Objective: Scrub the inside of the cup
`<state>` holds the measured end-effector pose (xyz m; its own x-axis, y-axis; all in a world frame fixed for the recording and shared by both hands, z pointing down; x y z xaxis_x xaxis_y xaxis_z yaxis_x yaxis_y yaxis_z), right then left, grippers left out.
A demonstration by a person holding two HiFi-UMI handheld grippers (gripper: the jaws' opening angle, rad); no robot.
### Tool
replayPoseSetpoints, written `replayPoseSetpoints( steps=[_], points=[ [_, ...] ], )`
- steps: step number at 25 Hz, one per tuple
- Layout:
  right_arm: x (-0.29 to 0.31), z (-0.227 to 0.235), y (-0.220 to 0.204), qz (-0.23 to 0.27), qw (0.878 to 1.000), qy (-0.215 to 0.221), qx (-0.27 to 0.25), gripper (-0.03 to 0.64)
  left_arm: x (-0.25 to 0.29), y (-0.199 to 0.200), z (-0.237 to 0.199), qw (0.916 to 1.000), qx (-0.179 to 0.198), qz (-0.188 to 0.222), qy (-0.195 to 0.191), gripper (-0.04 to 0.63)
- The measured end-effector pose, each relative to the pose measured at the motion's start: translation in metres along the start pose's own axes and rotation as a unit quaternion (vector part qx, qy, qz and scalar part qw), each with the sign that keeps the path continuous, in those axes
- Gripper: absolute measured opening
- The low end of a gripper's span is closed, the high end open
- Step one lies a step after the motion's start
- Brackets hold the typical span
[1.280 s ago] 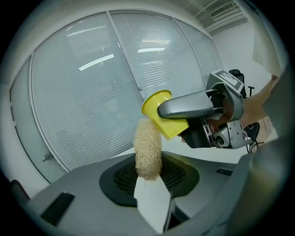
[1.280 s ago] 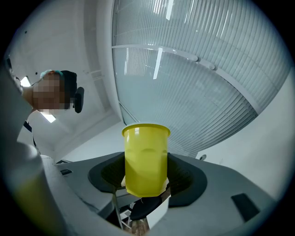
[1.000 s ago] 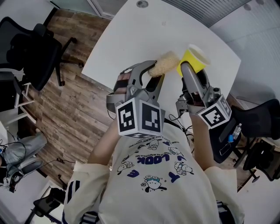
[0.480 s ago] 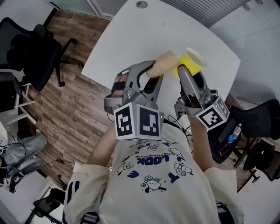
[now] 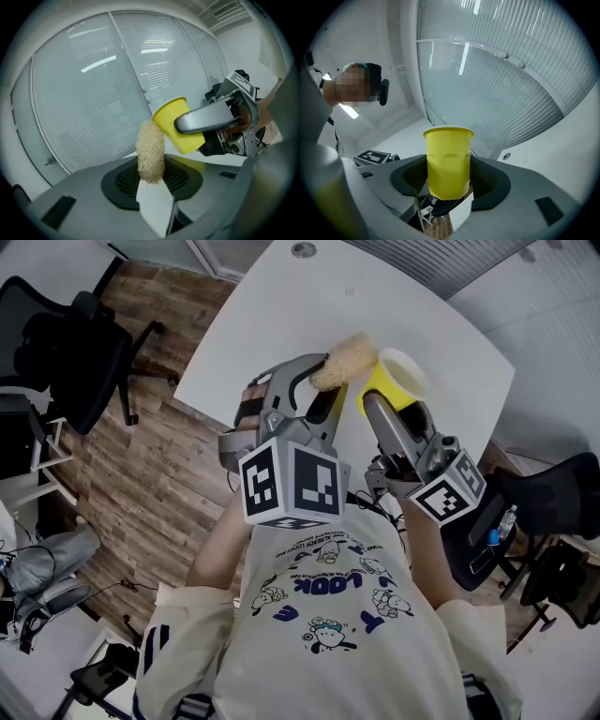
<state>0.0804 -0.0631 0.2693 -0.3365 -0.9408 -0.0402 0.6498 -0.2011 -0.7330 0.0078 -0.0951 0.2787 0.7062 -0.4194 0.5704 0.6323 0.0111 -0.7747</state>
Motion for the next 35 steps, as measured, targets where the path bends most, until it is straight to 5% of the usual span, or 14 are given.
replayPoseSetpoints(
  steps=[25, 35],
  points=[
    [0.007, 0.008, 0.026, 0.042, 0.999, -0.022, -0.015, 0.250, 0.013, -0.022, 0.028, 0.9977, 0.022, -0.039, -0.050, 0.149],
    [0.005, 0.024, 0.015, 0.026, 0.998, -0.051, -0.020, 0.250, 0.009, -0.023, 0.023, 0.9976, 0.032, -0.047, -0.039, 0.147]
  ],
)
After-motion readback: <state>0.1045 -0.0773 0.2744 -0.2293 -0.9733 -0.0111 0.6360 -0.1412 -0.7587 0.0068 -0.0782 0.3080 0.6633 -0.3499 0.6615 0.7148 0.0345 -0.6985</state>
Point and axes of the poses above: the fingertips, and each gripper's own axes: x forward along the fingers, z to its right, y out of its top, the point moved 2 cm from there along -x, backward along the fingers, and after that the axes turned 10 degrees about -y, right-handed, at the moved point
